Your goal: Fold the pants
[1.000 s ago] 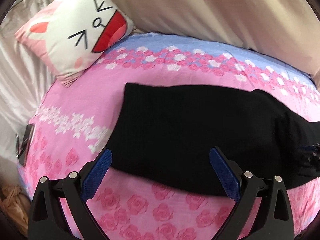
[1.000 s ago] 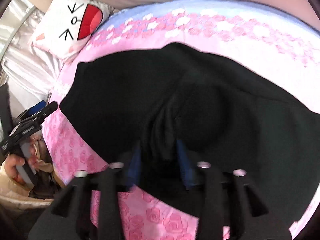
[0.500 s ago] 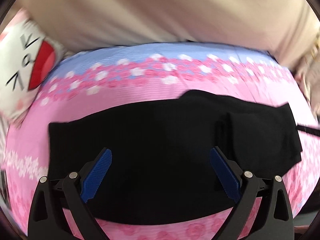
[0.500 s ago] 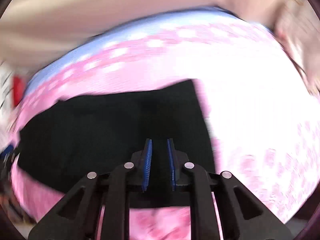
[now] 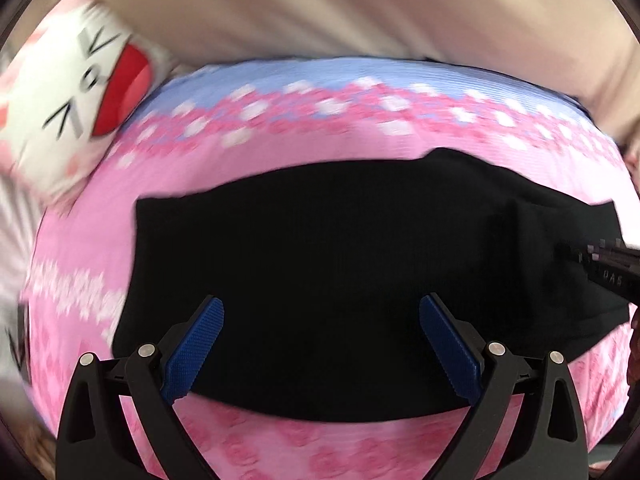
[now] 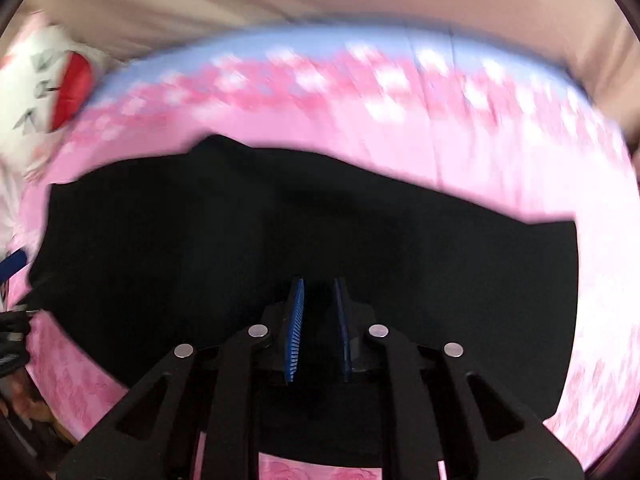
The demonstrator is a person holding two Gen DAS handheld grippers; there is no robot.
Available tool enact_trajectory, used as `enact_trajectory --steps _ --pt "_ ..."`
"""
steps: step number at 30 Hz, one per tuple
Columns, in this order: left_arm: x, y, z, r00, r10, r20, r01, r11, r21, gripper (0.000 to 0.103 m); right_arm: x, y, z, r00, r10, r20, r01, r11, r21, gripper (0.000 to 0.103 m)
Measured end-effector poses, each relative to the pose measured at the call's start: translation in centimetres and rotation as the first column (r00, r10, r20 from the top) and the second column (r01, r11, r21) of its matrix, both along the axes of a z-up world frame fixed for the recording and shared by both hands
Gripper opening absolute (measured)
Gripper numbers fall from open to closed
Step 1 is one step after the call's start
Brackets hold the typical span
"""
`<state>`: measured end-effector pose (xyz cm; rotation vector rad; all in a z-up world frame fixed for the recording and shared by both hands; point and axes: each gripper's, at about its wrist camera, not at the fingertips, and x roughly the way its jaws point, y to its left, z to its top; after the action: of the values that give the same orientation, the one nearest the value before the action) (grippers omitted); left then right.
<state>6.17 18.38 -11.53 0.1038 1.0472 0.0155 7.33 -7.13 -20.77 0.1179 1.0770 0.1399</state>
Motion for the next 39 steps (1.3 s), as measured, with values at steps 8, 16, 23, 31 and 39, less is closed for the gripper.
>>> enact_trajectory --steps 8,16,23,31,39 --pt "0.0 1.1 0.1 0.999 0.034 -0.002 -0.034 0.999 0.005 0.097 0.4 7.1 3.1 0.971 0.215 0.107 -0.207 0.975 -0.079 0.008" --pt "0.7 0.6 0.4 1.000 0.001 0.018 -0.001 1.000 0.003 0.097 2.0 8.6 1.7 0.980 0.189 0.068 -0.170 0.961 -0.220 0.008" --pt "1.0 2.0 0.7 0.999 0.050 0.017 -0.049 0.998 -0.038 0.097 0.0 5.8 5.0 0.972 0.179 0.155 -0.173 0.984 -0.050 0.005" --pt "-1.4 7.0 0.1 0.993 0.120 0.023 -0.120 0.992 0.028 0.097 -7.3 -11.9 2.2 0.974 -0.206 0.096 0.215 0.972 -0.092 0.008" --pt "-1.0 7.0 -0.9 0.985 0.168 -0.035 -0.170 0.985 -0.038 0.097 -8.1 -5.3 3.9 0.993 -0.009 0.118 0.027 0.989 -0.146 0.008"
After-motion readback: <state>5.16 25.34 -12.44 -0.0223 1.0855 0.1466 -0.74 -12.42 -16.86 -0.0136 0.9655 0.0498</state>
